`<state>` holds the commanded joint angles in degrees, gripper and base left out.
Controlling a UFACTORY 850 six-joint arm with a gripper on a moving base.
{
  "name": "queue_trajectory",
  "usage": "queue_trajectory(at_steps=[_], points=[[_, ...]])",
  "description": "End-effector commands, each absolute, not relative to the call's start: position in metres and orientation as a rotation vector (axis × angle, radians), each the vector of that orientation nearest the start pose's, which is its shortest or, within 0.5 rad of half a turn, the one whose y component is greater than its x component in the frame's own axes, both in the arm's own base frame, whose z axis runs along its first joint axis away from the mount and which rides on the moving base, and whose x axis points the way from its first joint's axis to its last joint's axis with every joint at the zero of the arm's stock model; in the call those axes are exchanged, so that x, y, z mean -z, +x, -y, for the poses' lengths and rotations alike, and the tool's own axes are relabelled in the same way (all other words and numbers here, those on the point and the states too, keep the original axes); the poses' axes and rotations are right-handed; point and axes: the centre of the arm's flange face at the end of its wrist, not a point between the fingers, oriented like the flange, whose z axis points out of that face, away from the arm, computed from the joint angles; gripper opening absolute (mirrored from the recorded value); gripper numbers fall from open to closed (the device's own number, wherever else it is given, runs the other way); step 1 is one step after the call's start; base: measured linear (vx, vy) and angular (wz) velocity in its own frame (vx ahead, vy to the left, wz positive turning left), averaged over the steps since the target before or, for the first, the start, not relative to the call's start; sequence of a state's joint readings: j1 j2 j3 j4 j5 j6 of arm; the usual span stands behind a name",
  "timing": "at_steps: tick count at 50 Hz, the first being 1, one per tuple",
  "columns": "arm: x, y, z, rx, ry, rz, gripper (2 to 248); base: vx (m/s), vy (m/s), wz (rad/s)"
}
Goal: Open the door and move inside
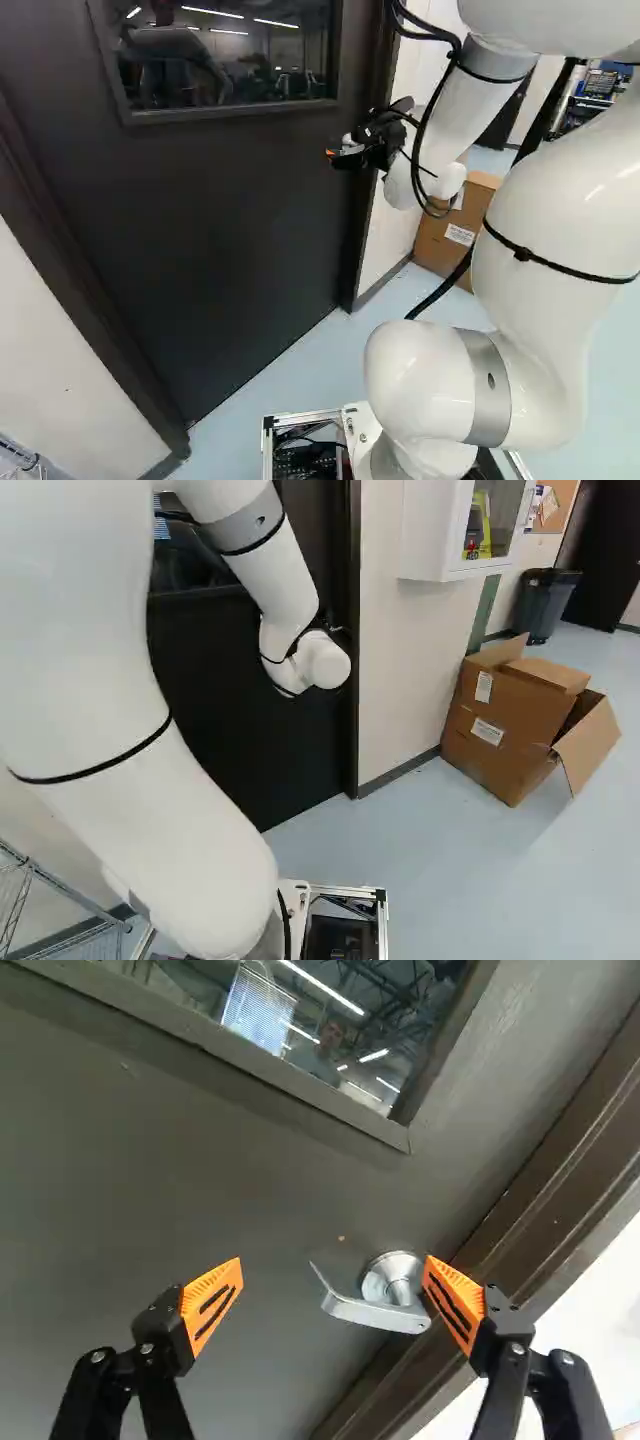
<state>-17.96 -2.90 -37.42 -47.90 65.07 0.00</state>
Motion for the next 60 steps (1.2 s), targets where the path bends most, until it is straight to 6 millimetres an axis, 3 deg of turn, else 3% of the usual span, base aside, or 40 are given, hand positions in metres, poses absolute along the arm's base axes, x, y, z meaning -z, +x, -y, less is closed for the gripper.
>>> queue_trajectory(at_steps=[48,60], points=[[-0.432,0.475,0.063,2.063,-2.059,0.918,247,0.000,0.000,0.000],[-0.418,0.474,0.062,2.026,-2.078,0.906,247,0.000,0.000,0.000]])
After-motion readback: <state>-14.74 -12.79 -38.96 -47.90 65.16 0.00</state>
